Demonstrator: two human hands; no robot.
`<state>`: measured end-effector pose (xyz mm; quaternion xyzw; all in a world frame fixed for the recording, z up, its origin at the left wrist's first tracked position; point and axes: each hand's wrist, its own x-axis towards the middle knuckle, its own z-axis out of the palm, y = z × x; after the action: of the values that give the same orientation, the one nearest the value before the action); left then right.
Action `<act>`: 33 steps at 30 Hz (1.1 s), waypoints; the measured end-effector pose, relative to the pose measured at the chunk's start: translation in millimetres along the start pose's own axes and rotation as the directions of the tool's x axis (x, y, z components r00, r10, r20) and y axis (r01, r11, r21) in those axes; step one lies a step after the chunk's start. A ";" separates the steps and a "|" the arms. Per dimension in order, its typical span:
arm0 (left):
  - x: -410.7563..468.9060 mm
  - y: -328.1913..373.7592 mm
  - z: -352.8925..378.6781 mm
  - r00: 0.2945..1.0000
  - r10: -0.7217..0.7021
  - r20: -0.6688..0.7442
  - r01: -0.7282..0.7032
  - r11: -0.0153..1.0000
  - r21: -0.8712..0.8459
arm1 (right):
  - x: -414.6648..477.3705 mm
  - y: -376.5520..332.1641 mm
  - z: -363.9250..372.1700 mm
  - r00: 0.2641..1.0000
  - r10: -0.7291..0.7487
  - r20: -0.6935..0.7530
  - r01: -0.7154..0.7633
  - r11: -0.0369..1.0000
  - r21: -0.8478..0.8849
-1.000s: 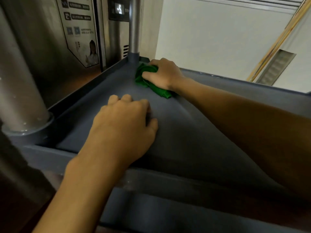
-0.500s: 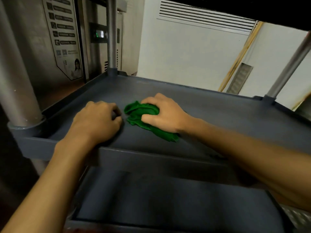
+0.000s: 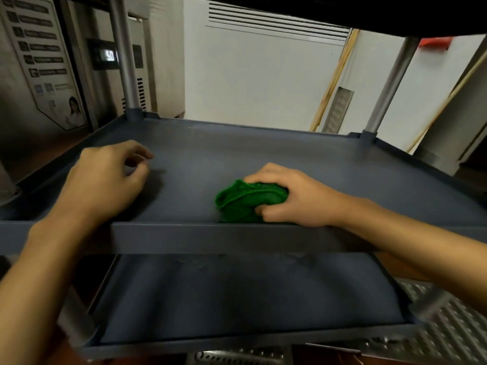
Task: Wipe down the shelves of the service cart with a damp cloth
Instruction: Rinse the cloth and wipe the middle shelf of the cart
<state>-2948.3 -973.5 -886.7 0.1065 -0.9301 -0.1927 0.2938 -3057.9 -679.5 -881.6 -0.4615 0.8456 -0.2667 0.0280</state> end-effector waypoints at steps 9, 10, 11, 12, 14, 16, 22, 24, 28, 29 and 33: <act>-9.7 7.8 -2.7 1.000 0.028 0.001 -0.028 1.000 0.008 | -75.7 60.9 -55.7 0.982 0.163 -0.098 -0.144 0.974 0.177; -10.4 9.4 -2.4 0.999 0.039 0.012 -0.039 0.999 0.008 | -81.0 66.1 -59.9 0.980 0.170 -0.100 -0.149 0.971 0.189; -11.4 11.3 -2.5 0.998 0.051 0.023 -0.051 0.999 0.005 | -84.6 69.4 -62.9 0.979 0.176 -0.100 -0.155 0.969 0.194; -12.4 13.0 -2.1 0.997 0.064 0.035 -0.064 0.998 0.000 | -86.1 71.3 -64.1 0.979 0.180 -0.099 -0.159 0.969 0.191; -15.3 16.9 -1.8 0.994 0.077 0.081 -0.078 0.997 0.008 | -84.4 71.0 -62.6 0.979 0.180 -0.094 -0.160 0.969 0.191; -17.3 20.0 -1.1 0.990 0.063 0.125 -0.069 0.997 0.038 | -79.6 63.9 -57.4 0.977 0.184 -0.108 -0.160 0.967 0.197; -17.4 23.2 2.7 0.991 0.071 0.114 -0.078 0.995 0.057 | -48.3 22.0 -31.4 0.983 0.166 -0.074 -0.155 0.978 0.138; -17.9 22.2 3.4 0.992 0.076 0.105 -0.081 0.996 0.047 | -29.1 2.8 -17.1 0.991 0.123 -0.052 -0.117 0.987 0.115; -17.9 16.5 3.8 0.995 0.091 0.042 -0.091 0.996 -0.009 | 13.1 -34.7 15.8 1.000 0.016 -0.024 -0.014 0.997 0.079; -18.2 15.4 4.4 0.996 0.090 0.028 -0.089 0.996 -0.019 | 22.2 -43.4 24.0 1.000 -0.005 -0.028 0.007 0.997 0.075; -14.6 10.3 9.3 0.997 0.076 0.025 -0.075 0.997 -0.030 | 48.4 -67.6 51.3 0.995 -0.060 -0.075 0.065 0.996 0.065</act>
<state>-2942.9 -957.0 -896.7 0.0644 -0.9343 -0.1964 0.2905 -3018.7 -769.1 -883.7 -0.4765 0.8218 -0.3123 0.0045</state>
